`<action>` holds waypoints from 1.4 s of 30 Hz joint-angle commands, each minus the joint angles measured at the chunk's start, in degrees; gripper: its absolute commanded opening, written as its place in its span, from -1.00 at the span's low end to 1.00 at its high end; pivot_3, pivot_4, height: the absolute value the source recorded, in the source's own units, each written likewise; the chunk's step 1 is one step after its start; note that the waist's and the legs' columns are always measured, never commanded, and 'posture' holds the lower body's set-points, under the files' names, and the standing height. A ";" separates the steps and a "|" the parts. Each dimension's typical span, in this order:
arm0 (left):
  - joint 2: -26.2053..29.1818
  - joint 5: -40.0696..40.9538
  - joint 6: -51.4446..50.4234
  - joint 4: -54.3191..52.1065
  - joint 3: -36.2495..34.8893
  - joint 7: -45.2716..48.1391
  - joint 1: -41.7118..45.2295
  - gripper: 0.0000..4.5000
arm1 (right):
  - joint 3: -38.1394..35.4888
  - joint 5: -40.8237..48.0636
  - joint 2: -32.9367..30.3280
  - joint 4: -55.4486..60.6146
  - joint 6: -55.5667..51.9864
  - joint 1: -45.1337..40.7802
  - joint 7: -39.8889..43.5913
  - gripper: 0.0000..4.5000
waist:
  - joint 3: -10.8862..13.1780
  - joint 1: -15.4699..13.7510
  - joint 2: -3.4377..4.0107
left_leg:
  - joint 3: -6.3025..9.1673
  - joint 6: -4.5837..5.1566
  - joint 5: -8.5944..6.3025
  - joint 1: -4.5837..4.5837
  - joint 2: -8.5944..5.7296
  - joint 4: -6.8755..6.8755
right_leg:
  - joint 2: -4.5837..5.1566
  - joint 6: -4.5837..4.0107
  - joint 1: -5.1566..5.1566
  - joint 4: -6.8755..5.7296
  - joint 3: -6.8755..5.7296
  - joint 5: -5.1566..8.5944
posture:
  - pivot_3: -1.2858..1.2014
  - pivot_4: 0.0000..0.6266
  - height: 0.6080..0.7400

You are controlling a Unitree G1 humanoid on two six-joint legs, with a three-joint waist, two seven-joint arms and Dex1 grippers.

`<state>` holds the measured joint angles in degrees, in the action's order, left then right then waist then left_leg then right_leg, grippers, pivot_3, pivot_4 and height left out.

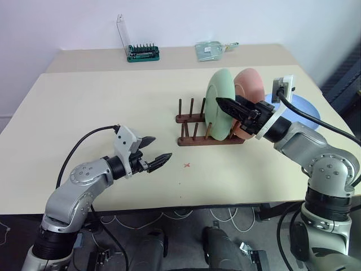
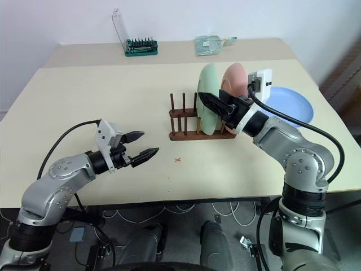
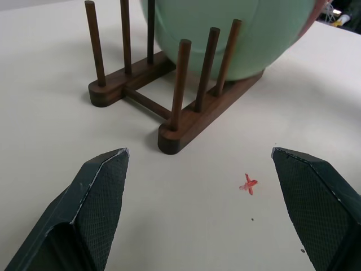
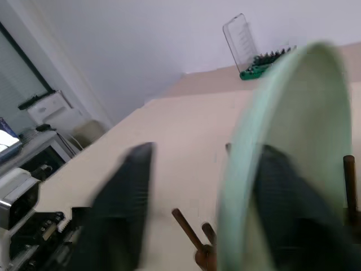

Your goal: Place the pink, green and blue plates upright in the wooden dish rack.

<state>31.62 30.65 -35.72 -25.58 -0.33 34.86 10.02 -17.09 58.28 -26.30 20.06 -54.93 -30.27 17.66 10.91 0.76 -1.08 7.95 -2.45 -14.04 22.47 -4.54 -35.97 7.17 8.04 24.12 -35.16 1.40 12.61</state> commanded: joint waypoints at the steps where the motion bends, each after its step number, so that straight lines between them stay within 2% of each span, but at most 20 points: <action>1: -0.30 0.09 0.85 -1.46 -0.34 0.37 0.58 0.86 | 0.81 -1.80 -1.90 2.99 2.46 -1.73 0.77 0.53 | 0.00 0.03 0.00 | -0.01 0.00 0.00 0.00 0.00 0.00 | 0.00 0.00 0.00 0.00 0.00 0.00 | 0.03 -0.52 1.00; 6: -0.41 0.04 0.98 -1.08 -0.36 0.68 0.69 0.86 | 2.48 -5.06 -4.57 5.29 5.54 -3.85 3.01 0.53 | 0.01 0.07 0.02 | -0.02 0.00 0.00 0.00 0.04 0.00 | -0.03 -0.01 0.00 0.01 0.00 -0.01 | 0.03 -0.52 1.00; 10: -0.43 -0.08 1.17 -0.97 -0.23 0.93 0.65 0.86 | 2.70 -10.38 -9.41 6.33 10.64 -8.07 5.94 0.53 | 0.02 0.00 0.03 | -0.03 0.00 0.00 0.01 0.06 0.00 | -0.04 -0.01 0.01 0.03 0.00 -0.01 | 0.03 -0.52 1.00; 13: -0.46 -0.24 1.26 -0.89 0.31 1.41 0.63 0.86 | -0.19 -11.34 -15.07 5.34 13.46 -7.43 12.10 0.53 | 0.01 -0.31 0.00 | -0.02 0.01 -0.01 0.02 0.06 -0.01 | -0.05 -0.01 -0.03 0.08 -0.01 -0.01 | 0.03 -0.52 1.00; 16: -0.52 -0.17 1.65 -1.19 1.73 3.08 0.31 0.86 | -6.15 -10.36 -20.88 1.32 14.30 -5.03 17.93 0.53 | 0.01 -0.48 0.00 | -0.03 0.04 -0.02 0.03 0.05 -0.04 | -0.05 -0.01 -0.09 0.15 -0.01 -0.01 | 0.03 -0.52 1.00; 20: -1.04 -0.74 1.91 -0.77 4.03 4.45 1.05 0.86 | -9.68 -15.90 -27.61 -5.82 16.98 -0.04 21.98 0.53 | 0.01 -0.29 0.01 | -0.08 0.06 -0.03 0.01 0.08 -0.06 | -0.05 -0.03 -0.12 0.17 -0.01 0.00 | 0.03 -0.52 1.00; 21: -1.25 -1.05 2.01 -0.55 4.55 4.55 1.31 0.86 | -10.19 -17.56 -28.82 -7.43 17.82 1.81 22.87 0.77 | 0.00 -0.29 0.01 | -0.09 0.06 -0.03 -0.01 0.11 -0.05 | -0.06 -0.04 -0.12 0.17 -0.01 0.01 | 0.03 -0.52 1.00; 23: -1.99 -1.56 2.21 0.31 5.49 4.54 2.03 0.86 | -9.42 -23.50 -31.26 -11.35 20.63 6.78 23.02 0.99 | 0.00 -0.29 0.00 | -0.11 0.06 -0.04 0.00 0.12 -0.06 | -0.07 -0.06 -0.13 0.17 -0.01 0.02 | 0.03 -0.52 1.00; 25: -2.46 -2.00 2.60 0.84 6.02 4.75 2.40 0.86 | -6.64 -30.07 -33.50 -14.13 24.51 11.30 23.26 0.99 | 0.00 -0.27 0.02 | -0.14 0.07 -0.04 0.00 0.11 -0.09 | -0.07 -0.05 -0.14 0.17 0.00 0.01 | 0.03 -0.52 1.00; 27: -2.77 -2.26 3.16 1.55 6.39 5.34 2.60 0.86 | -0.70 -39.36 -34.90 -18.78 30.25 15.00 21.70 0.99 | -0.01 -0.01 0.11 | -0.18 0.07 -0.04 -0.02 0.12 -0.08 | -0.07 -0.05 -0.12 0.15 0.03 0.01 | 0.03 -0.52 1.00; 31: -3.11 -2.08 3.60 2.81 6.45 6.70 2.70 0.86 | 9.31 -51.48 -33.31 -28.59 39.39 14.44 18.94 0.99 | -0.03 0.34 0.21 | -0.31 0.07 -0.04 -0.10 0.19 -0.07 | -0.14 -0.09 -0.10 0.10 0.10 -0.02 | 0.03 -0.52 1.00; 36: -2.87 -2.06 4.14 2.13 5.27 6.89 1.69 0.86 | 20.50 -65.33 -28.33 -48.13 52.58 2.77 12.50 0.99 | 0.02 0.58 0.35 | -0.39 0.06 -0.04 -0.13 0.19 -0.12 | -0.15 -0.12 -0.10 0.10 0.20 -0.06 | 0.03 -0.52 1.00; 41: -3.42 -2.63 3.96 1.68 5.33 5.56 1.42 0.86 | 24.04 -69.27 -23.87 -62.54 60.08 -5.11 11.32 0.99 | 0.02 0.08 0.32 | -0.36 0.05 -0.03 -0.08 0.19 -0.14 | -0.17 -0.11 -0.10 0.13 0.21 -0.08 | 0.03 -0.52 1.00; 42: -3.52 -2.68 3.63 1.35 5.44 5.17 1.51 0.86 | 24.79 -70.66 -23.39 -65.15 61.59 -6.52 10.39 0.76 | 0.01 0.11 0.32 | -0.36 0.05 -0.03 -0.09 0.18 -0.15 | -0.17 -0.12 -0.13 0.15 0.21 -0.08 | 0.03 -0.52 1.00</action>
<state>28.37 28.04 -32.78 -22.21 5.79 40.58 11.36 6.74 -10.34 -50.07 -41.89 4.25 -35.54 29.42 10.93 0.87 -0.76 7.59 -2.39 -14.07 22.37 -4.36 -36.12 7.00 7.92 23.98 -35.01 1.60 12.53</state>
